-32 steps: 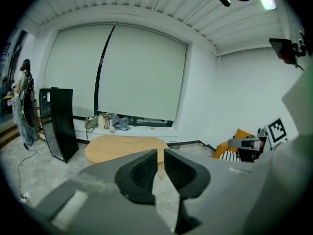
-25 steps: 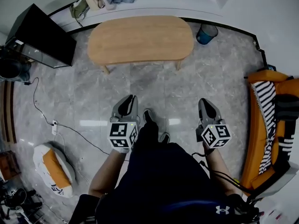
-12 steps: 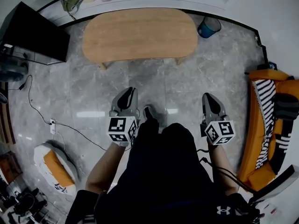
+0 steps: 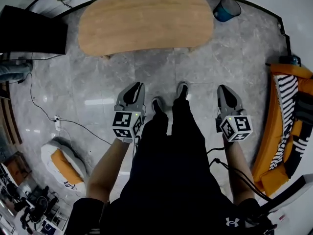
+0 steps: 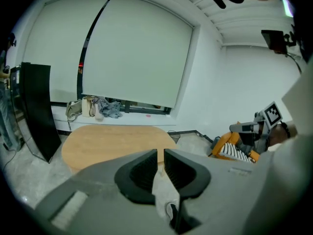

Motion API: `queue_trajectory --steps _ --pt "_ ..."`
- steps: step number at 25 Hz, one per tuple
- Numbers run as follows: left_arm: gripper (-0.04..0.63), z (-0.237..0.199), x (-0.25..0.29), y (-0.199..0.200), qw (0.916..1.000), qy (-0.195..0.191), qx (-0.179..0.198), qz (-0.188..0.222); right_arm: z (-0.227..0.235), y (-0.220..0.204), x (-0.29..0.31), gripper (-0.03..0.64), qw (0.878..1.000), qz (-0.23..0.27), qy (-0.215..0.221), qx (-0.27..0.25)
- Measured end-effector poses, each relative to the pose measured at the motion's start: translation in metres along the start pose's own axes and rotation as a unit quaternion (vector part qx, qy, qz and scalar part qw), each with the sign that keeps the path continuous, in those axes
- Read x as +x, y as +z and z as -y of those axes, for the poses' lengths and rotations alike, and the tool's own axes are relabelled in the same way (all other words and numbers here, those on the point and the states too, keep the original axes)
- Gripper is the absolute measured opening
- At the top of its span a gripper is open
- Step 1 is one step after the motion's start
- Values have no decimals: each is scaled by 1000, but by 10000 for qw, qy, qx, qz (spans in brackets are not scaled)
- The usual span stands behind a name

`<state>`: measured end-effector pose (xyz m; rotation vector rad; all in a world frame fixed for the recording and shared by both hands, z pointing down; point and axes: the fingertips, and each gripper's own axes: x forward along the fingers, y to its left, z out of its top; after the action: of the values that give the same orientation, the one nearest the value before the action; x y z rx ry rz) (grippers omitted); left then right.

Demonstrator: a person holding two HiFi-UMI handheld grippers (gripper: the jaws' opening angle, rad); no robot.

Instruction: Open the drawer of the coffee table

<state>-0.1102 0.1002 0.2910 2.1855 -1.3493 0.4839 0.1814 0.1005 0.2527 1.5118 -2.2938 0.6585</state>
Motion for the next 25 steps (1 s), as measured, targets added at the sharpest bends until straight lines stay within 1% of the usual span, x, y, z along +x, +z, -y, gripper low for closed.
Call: queue_trajectory --steps 3,7,9,11,13,15,17,19,21,23,25 --pt "45 -5 27 -14 9996 145 -162 -171 21 -3 23 3 9999 -79 113 25" --pt "46 -6 64 -23 9987 271 162 -398 54 -5 53 3 9995 -215 250 -11" --pt "44 -10 82 -29 9980 300 159 -541 72 -10 72 3 9991 -299 305 -30" --pt "46 -15 100 -41 9972 271 43 -702 88 -20 92 3 9985 -403 365 -54" --pt "46 -15 117 -58 9959 97 -198 -883 106 -33 111 2 9976 -537 429 -30" --pt "47 -14 137 -74 9926 -146 -618 -1034 124 -47 131 2 9966 -655 500 43" --pt "49 -19 157 -89 9879 -247 -1051 -1114 141 -61 151 3 9956 -740 567 107" --pt "52 -33 173 -102 9842 -150 -1355 -1129 153 -76 170 3 9946 -817 629 121" --pt "56 -49 185 -112 9812 28 -1587 -1097 163 -90 187 3 9937 -871 700 127" --pt "60 -64 196 -123 9784 174 -1783 -1033 170 -105 203 3 9929 -888 775 167" --pt "61 -78 208 -134 9764 241 -1922 -953 178 -124 221 3 9921 -937 820 167"
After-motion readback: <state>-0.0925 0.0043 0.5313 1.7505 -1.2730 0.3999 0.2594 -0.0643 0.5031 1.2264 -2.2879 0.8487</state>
